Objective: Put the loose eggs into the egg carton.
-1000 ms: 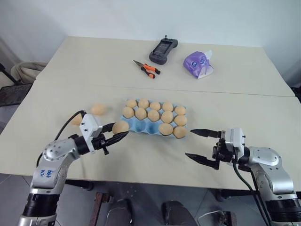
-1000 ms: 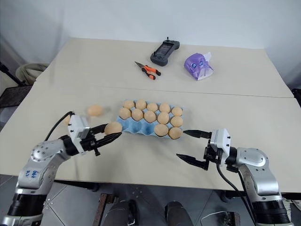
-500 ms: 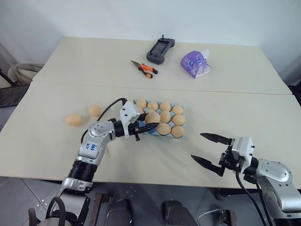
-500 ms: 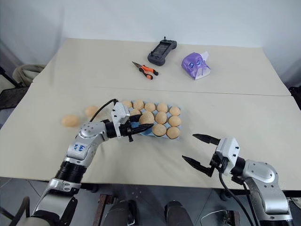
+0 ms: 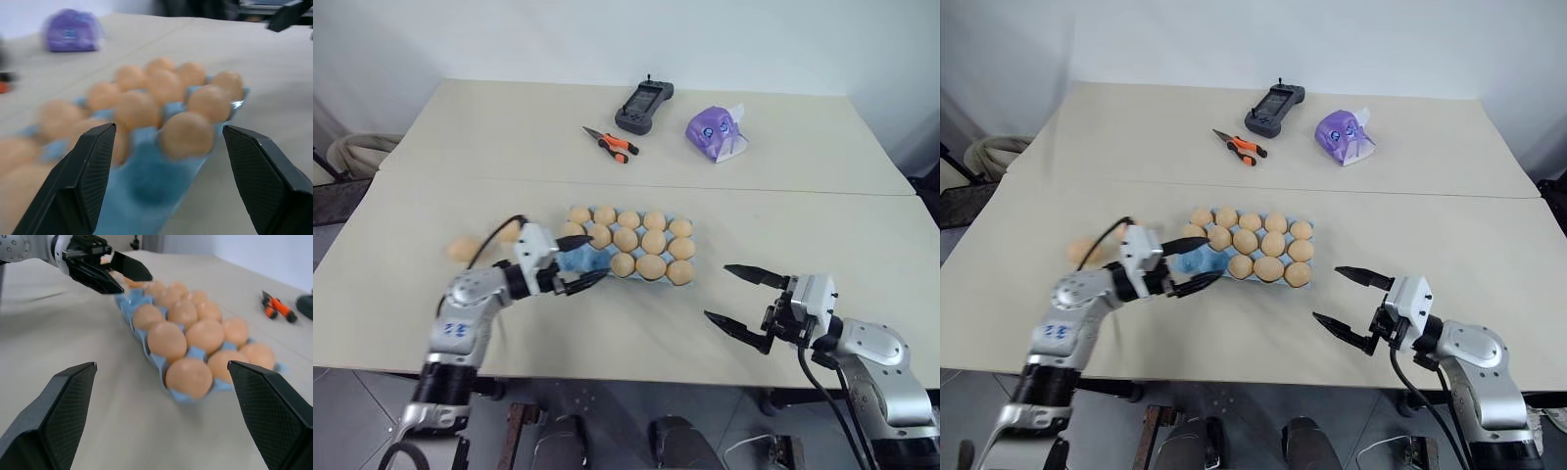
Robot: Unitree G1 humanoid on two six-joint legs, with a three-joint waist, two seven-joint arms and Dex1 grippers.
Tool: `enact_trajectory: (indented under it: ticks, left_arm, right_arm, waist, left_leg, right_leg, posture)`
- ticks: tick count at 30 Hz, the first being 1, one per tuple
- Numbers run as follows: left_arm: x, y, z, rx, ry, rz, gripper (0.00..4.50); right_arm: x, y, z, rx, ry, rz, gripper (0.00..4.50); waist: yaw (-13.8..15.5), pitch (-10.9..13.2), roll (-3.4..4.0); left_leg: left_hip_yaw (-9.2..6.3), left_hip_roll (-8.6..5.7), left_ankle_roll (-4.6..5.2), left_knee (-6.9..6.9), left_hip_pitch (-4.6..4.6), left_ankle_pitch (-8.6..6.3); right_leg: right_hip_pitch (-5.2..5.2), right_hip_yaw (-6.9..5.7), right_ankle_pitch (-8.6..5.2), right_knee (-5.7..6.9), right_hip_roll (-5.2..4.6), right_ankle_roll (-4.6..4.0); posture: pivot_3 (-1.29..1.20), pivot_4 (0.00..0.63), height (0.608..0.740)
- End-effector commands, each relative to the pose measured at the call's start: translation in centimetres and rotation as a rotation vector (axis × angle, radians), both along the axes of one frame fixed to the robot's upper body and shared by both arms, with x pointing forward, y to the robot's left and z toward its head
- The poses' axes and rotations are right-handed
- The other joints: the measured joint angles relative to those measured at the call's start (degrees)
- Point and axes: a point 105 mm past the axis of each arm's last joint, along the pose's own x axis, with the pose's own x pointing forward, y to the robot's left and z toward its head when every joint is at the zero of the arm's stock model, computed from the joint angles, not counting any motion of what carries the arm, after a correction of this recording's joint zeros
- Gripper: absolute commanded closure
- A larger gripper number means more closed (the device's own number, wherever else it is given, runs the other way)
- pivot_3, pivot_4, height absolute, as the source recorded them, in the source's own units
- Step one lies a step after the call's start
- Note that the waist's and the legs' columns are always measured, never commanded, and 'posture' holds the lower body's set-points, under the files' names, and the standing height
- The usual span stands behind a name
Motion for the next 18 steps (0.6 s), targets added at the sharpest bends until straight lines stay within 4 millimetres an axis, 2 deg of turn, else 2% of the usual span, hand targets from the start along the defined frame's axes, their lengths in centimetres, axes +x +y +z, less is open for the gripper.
enact_trajectory:
  ticks: [1, 2, 4, 6, 8, 13, 18]
  left_arm:
    - [-1.5, 5.0, 1.6, -0.051, -0.070, 0.225, 0.26]
    - [-2.1, 6.8, 1.4, -0.073, -0.066, 0.306, 0.02]
    - [-3.3, 9.3, 1.0, -0.087, -0.070, 0.429, 0.02]
    - [-5.5, 12.1, -0.2, -0.078, -0.055, 0.570, 0.02]
    - [-7.4, 13.8, -1.4, -0.074, -0.020, 0.671, 0.02]
    - [-9.3, 14.6, -2.5, -0.128, 0.015, 0.762, 0.02]
    - [-8.3, 13.2, -2.1, -0.158, 0.006, 0.750, 0.02]
  right_arm:
    - [0.4, 1.8, 1.1, 0.038, -0.047, 0.093, 0.00]
    - [0.6, 2.4, 1.3, 0.046, -0.056, 0.118, 0.00]
    - [0.9, 3.1, 1.6, 0.058, -0.067, 0.150, 0.00]
    - [1.2, 3.6, 1.9, 0.067, -0.078, 0.179, 0.00]
    - [1.4, 3.8, 1.9, 0.069, -0.083, 0.191, 0.00]
    - [1.6, 3.4, 1.5, 0.067, -0.077, 0.196, 0.00]
    - [1.6, 2.6, 1.1, 0.062, -0.058, 0.160, 0.00]
  waist:
    - [-0.4, 0.0, -0.01]
    - [-0.3, 0.0, -0.01]
    - [-0.4, 0.0, -0.03]
    - [-0.3, 0.0, -0.05]
    - [-0.3, 0.0, -0.05]
    - [0.8, 0.0, -0.19]
    - [0.6, 0.0, -0.21]
  left_leg:
    - [-0.01, 0.04, -0.01, -0.02, 0.00, 0.00]
    - [-0.01, 0.05, 0.00, -0.05, 0.00, 0.00]
    - [-0.02, 0.04, 0.01, -0.08, -0.02, -0.01]
    - [-0.04, -0.01, 0.05, -0.09, -0.06, -0.03]
    - [-0.02, -0.07, 0.11, -0.12, -0.07, -0.09]
    - [-0.09, -0.14, 0.13, -0.23, -0.09, -0.18]
    - [-0.07, -0.13, -0.09, -0.29, -0.08, -0.35]
  right_leg:
    - [-0.01, 0.00, 0.00, -0.01, -0.02, -0.01]
    - [-0.01, 0.01, 0.00, -0.02, -0.05, -0.01]
    - [-0.02, -0.02, -0.01, -0.07, -0.11, -0.01]
    - [0.00, -0.07, -0.01, -0.11, -0.14, -0.01]
    - [0.02, -0.08, -0.01, -0.20, -0.29, 0.00]
    - [0.12, -0.21, 0.01, -0.43, -0.37, -0.01]
    - [0.11, -0.21, 0.07, -0.48, -0.37, -0.09]
  posture:
    - [0.00, 0.150, 0.740]
    - [0.00, 0.150, 0.740]
    - [0.00, 0.150, 0.740]
    - [0.00, 0.150, 0.740]
    - [0.00, 0.150, 0.740]
    - [0.00, 0.150, 0.740]
    - [0.00, 0.150, 0.740]
